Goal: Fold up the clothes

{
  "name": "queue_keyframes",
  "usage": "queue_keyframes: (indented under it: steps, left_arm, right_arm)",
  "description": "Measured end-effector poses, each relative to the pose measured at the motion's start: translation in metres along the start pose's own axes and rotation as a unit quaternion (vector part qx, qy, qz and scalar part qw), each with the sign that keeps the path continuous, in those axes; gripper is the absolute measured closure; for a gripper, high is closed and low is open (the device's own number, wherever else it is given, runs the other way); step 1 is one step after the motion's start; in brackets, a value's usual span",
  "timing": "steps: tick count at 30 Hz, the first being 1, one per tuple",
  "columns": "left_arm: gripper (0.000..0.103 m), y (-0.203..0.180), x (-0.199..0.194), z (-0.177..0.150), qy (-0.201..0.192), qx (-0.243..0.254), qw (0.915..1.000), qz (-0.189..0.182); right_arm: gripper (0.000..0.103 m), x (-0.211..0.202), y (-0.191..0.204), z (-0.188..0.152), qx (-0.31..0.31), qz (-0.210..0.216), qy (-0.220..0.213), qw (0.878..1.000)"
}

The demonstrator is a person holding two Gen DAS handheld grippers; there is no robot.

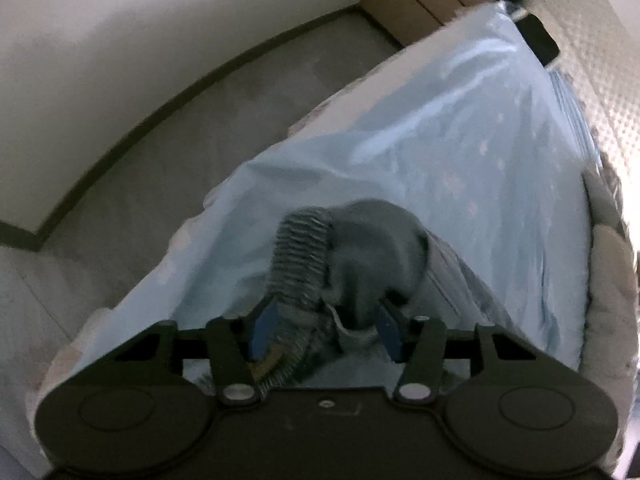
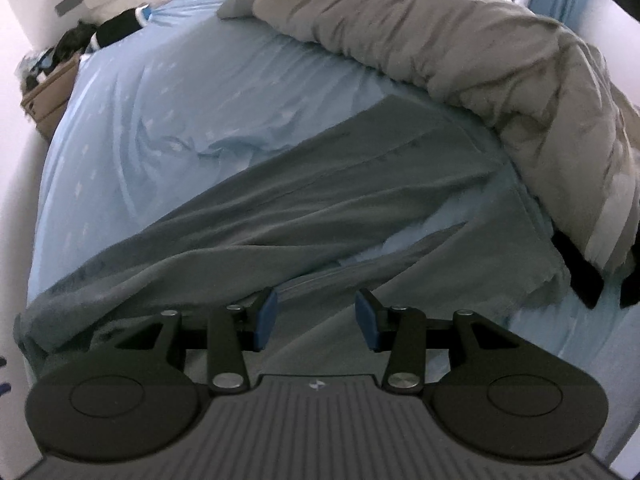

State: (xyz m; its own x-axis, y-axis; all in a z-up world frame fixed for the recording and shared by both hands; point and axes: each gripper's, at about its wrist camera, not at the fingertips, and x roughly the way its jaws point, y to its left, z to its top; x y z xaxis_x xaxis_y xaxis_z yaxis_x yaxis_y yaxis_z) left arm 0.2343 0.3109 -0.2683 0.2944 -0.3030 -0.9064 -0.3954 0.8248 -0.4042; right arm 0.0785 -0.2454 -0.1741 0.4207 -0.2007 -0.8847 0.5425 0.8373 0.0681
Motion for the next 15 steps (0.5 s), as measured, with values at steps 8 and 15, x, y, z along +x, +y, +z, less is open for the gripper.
queue_keyframes:
  steps: [8, 15]
  left_arm:
    - [0.050, 0.060, 0.044, 0.023, -0.001, -0.172, 0.9799, -0.102]
    - [0.048, 0.078, 0.075, 0.038, 0.009, -0.230, 0.9659, -0.118]
  right_arm:
    - [0.057, 0.000, 0.009, 0.005, -0.020, -0.024, 0.014, 0.999]
    - [0.057, 0.001, 0.021, 0.012, -0.031, -0.036, 0.021, 0.999]
